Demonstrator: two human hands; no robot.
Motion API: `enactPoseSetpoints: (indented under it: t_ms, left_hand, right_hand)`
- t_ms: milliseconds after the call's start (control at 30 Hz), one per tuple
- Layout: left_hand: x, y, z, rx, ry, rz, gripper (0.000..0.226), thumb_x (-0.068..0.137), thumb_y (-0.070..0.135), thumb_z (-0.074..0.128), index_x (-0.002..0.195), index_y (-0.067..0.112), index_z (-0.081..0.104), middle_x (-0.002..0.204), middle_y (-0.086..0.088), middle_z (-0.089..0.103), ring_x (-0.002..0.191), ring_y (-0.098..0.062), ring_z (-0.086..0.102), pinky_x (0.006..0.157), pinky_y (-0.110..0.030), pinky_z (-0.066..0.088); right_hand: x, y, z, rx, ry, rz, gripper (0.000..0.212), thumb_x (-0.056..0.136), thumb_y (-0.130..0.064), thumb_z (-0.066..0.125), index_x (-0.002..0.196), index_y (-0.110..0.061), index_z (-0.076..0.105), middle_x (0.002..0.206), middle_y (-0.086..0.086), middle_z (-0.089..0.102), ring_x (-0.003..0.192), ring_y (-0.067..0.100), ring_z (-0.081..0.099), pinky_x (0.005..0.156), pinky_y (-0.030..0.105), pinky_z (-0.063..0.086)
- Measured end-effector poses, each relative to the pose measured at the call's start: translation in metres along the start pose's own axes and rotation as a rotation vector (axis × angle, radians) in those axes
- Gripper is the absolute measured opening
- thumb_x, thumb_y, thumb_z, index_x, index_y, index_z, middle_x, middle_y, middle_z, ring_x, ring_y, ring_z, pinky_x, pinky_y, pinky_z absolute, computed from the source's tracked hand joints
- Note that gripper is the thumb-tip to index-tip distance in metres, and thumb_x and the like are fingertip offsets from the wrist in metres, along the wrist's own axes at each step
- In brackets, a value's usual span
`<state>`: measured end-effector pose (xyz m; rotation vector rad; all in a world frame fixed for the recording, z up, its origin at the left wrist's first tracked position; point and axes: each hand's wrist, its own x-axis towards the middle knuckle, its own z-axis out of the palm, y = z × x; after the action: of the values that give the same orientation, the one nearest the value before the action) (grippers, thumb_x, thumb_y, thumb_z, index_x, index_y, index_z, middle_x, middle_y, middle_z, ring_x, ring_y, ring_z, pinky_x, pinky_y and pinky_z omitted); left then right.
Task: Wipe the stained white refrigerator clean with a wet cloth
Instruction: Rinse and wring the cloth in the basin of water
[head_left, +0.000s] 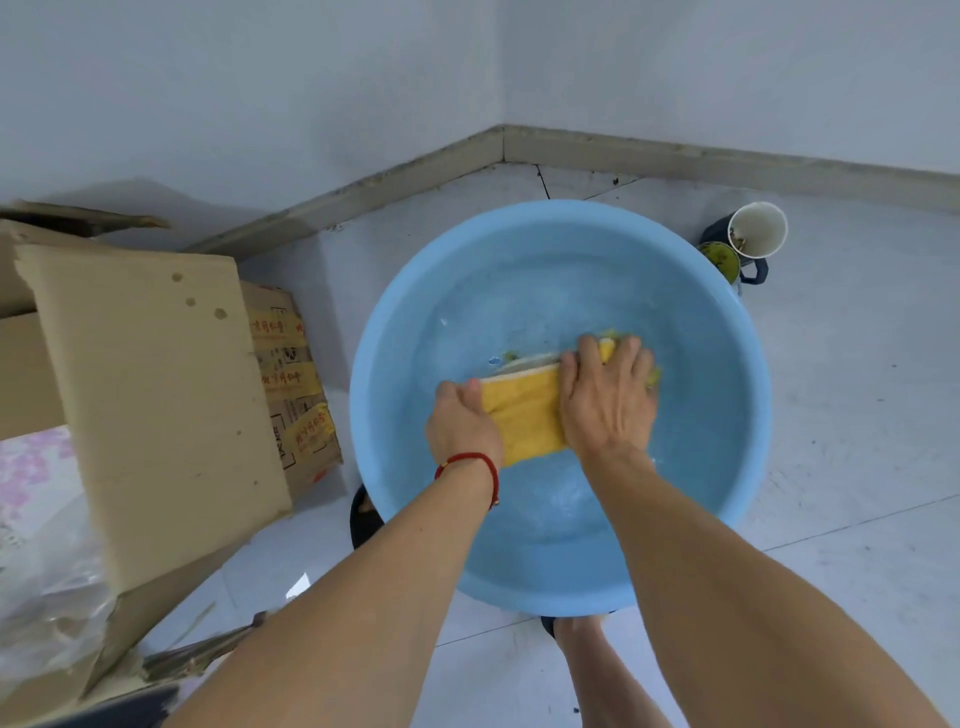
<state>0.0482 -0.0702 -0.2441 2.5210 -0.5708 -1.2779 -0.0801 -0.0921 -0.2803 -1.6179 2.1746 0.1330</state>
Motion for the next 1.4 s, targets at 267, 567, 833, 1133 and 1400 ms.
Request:
enactPoseSetpoints:
  t_ms: [267,567,833,1133,1400]
  left_hand:
    - [0.010,-0.006,0.031,-0.335,-0.311,-0.269,0.077,0.071,0.091,0.028,0.115,0.039,0.065,0.116,0.002,0.070,0.107,-0.027,0.067,0.102,-0.050,0.051]
    - [-0.012,0.028,0.015,-0.199,-0.176,-0.193,0.062,0.092,0.065,0.042,0.114,0.016,0.072,0.116,-0.009,0.072,0.110,-0.031,0.066,0.102,-0.043,0.051]
    - [-0.051,0.062,-0.034,-0.478,-0.402,-0.012,0.026,0.084,0.044,0.072,0.075,0.022,0.061,0.082,-0.003,0.063,0.080,-0.021,0.060,0.078,-0.041,0.052]
    - [-0.114,0.110,-0.090,-0.409,-0.695,0.193,0.032,0.099,0.027,0.064,0.094,-0.005,0.063,0.080,-0.018,0.059,0.070,-0.029,0.059,0.067,-0.044,0.053]
    - [-0.109,0.111,-0.153,-0.285,-0.949,0.174,0.047,0.084,-0.006,0.054,0.130,-0.001,0.060,0.119,-0.016,0.069,0.108,-0.033,0.067,0.090,-0.046,0.058]
  right_hand:
    - [-0.036,-0.043,-0.007,1.087,-0.355,0.518,0.023,0.088,-0.042,0.055,0.102,-0.030,0.070,0.096,-0.006,0.073,0.101,0.024,0.067,0.097,0.045,0.055]
    - [-0.007,-0.042,-0.022,0.645,-0.203,0.155,0.046,0.102,-0.039,0.053,0.061,-0.019,0.043,0.056,0.003,0.050,0.063,0.033,0.049,0.063,0.034,0.039]
    - [0.001,-0.018,-0.063,0.273,-0.394,-0.014,0.061,0.096,-0.064,0.012,0.122,-0.028,0.054,0.127,0.012,0.054,0.110,0.034,0.049,0.089,0.048,0.043]
    - [-0.064,0.022,-0.154,0.652,-0.480,-0.368,0.118,0.079,0.005,0.070,0.161,-0.045,0.001,0.164,-0.030,0.006,0.158,0.011,0.012,0.125,0.042,0.026]
    - [-0.068,-0.008,-0.187,0.746,-0.299,-0.227,0.035,0.081,-0.005,0.075,0.094,-0.027,0.051,0.081,-0.006,0.061,0.074,0.011,0.054,0.062,0.040,0.047]
